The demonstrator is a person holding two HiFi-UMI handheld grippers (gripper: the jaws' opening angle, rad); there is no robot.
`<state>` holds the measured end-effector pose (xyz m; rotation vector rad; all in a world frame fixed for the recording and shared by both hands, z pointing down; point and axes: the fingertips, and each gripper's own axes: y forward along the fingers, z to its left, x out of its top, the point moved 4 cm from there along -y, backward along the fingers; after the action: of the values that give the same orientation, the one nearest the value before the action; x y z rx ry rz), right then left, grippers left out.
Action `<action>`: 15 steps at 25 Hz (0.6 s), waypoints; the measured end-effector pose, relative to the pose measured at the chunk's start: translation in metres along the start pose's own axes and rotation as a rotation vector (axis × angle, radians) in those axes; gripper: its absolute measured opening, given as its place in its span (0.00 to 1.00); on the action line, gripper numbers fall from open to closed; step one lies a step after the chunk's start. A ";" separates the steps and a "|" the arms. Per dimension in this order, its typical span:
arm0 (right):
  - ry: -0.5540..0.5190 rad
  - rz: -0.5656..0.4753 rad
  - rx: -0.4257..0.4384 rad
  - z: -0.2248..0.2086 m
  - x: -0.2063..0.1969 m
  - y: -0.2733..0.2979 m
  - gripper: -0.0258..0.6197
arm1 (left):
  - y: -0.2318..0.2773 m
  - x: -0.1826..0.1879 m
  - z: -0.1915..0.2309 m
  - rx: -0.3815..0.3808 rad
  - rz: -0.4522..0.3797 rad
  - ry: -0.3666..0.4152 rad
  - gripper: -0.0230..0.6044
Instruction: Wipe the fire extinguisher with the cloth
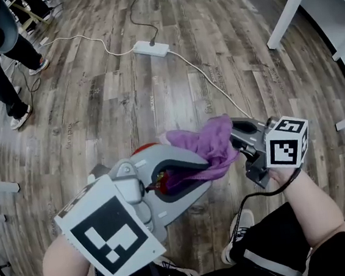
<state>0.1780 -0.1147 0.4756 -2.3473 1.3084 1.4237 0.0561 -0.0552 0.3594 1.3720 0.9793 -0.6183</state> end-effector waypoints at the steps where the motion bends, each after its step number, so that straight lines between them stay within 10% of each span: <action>1: -0.001 0.002 -0.004 -0.001 -0.001 -0.001 0.05 | 0.002 0.001 -0.001 -0.003 0.004 0.022 0.11; 8: 0.032 0.001 -0.026 -0.012 -0.003 0.001 0.05 | -0.028 -0.029 0.000 0.016 -0.006 -0.032 0.11; 15: 0.016 0.022 0.003 -0.001 -0.003 0.007 0.05 | -0.095 -0.088 0.013 0.198 0.042 -0.279 0.11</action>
<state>0.1736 -0.1179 0.4809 -2.3546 1.3429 1.4115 -0.0645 -0.0961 0.3847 1.4292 0.6773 -0.8673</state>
